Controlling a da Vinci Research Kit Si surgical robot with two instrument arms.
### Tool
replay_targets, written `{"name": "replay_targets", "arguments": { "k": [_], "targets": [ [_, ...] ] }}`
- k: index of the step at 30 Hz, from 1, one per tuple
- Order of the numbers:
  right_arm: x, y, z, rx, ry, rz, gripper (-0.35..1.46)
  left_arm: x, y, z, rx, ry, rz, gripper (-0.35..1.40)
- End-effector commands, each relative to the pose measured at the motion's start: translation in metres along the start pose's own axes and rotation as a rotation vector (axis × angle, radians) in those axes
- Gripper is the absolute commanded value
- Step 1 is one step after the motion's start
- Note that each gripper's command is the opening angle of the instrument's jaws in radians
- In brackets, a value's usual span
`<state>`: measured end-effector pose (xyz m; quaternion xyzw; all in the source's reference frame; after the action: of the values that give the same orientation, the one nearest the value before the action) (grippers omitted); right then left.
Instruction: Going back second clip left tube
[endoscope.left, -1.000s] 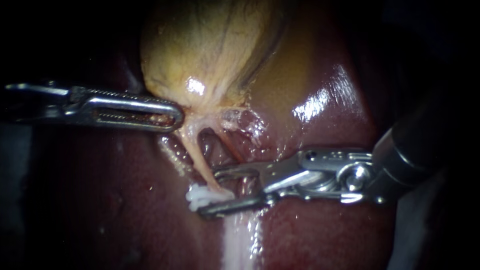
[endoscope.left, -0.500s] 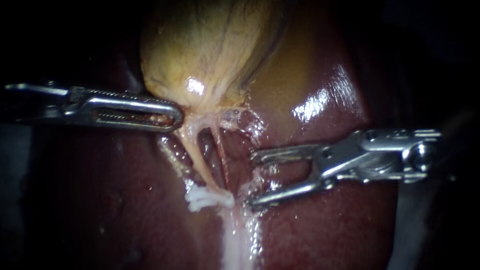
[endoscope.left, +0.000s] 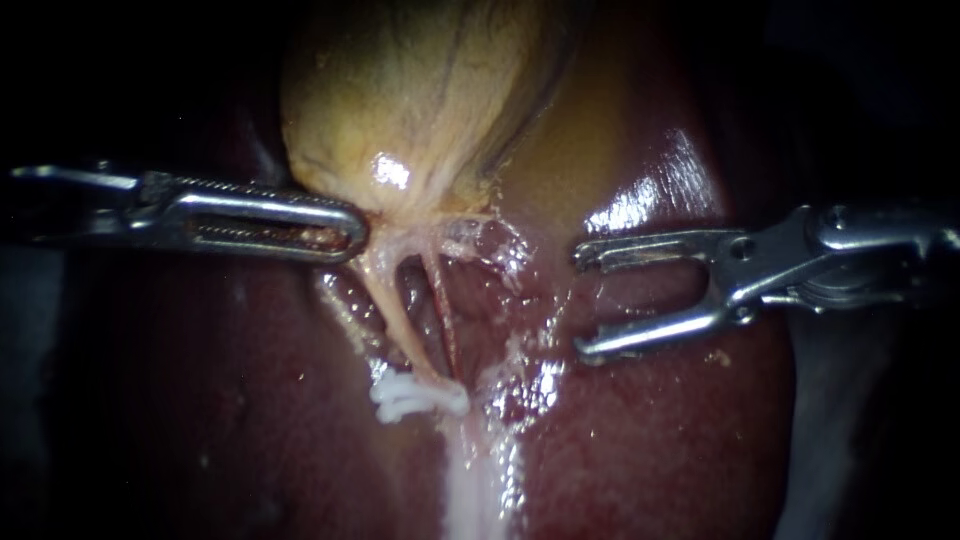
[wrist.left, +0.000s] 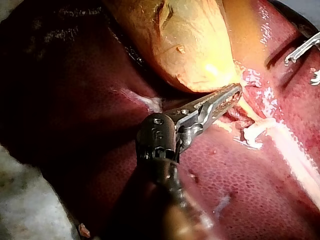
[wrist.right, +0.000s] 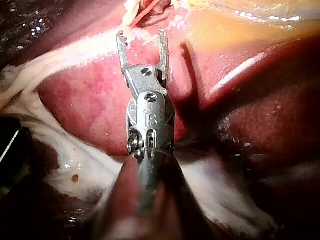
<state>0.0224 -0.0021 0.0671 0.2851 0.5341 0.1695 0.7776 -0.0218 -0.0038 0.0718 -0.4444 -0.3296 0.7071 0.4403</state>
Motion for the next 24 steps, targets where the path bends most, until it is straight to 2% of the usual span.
{"name": "replay_targets", "arguments": {
  "k": [1,7,14,24],
  "targets": [
    [0.0,0.0001,0.0,0.0,0.0,-0.002,0.49,0.0001,-0.0003,0.0003,0.002,0.001,-0.001,-0.35],
    [-0.0001,0.0,0.0,0.0,0.0,-0.002,0.49,0.0005,-0.0017,0.0025,0.009,0.005,-0.001,-0.35],
    [-0.0001,0.0,0.0,0.001,0.0,-0.003,0.49,-0.0001,-0.003,0.0054,0.011,0.009,0.006,-0.35],
    [-0.0001,0.0,0.0,0.0,0.0,-0.003,0.49,-0.0006,-0.0041,0.0065,0.009,-0.003,0.012,-0.35]
  ]
}}
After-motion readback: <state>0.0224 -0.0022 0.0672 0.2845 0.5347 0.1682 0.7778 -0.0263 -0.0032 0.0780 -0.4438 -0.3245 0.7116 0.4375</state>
